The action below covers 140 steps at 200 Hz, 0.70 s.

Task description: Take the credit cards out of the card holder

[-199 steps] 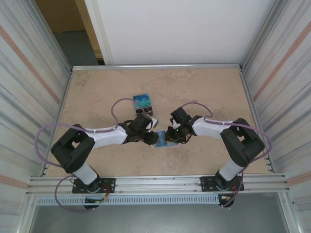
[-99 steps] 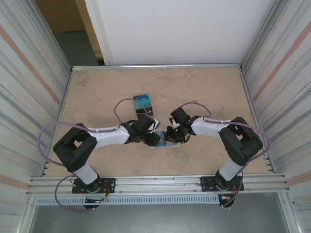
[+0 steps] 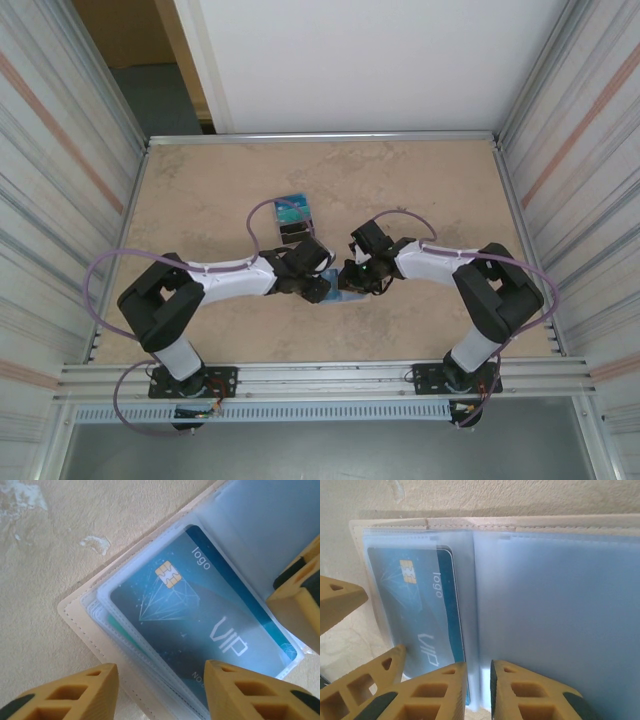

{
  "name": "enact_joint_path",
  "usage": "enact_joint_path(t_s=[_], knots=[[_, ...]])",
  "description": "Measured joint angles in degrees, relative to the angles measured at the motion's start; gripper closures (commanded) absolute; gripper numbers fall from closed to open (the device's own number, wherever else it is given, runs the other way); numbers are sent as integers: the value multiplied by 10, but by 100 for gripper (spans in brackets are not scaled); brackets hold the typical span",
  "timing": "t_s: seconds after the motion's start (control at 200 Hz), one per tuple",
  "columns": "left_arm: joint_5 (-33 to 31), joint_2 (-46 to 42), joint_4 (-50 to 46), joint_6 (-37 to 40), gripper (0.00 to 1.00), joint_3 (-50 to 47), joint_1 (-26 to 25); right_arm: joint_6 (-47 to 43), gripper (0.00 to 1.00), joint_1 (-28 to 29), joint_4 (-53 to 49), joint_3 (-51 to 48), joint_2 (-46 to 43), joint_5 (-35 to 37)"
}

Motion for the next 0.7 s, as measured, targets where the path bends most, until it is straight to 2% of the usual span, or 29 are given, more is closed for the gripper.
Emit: enact_joint_path(t_s=[0.461,0.702], knots=[[1,0,0,-2,52,0,0,0,80,1,2,0,0,3],[2,0,0,-3,52,0,0,0,84,1,18,7,18,-8]])
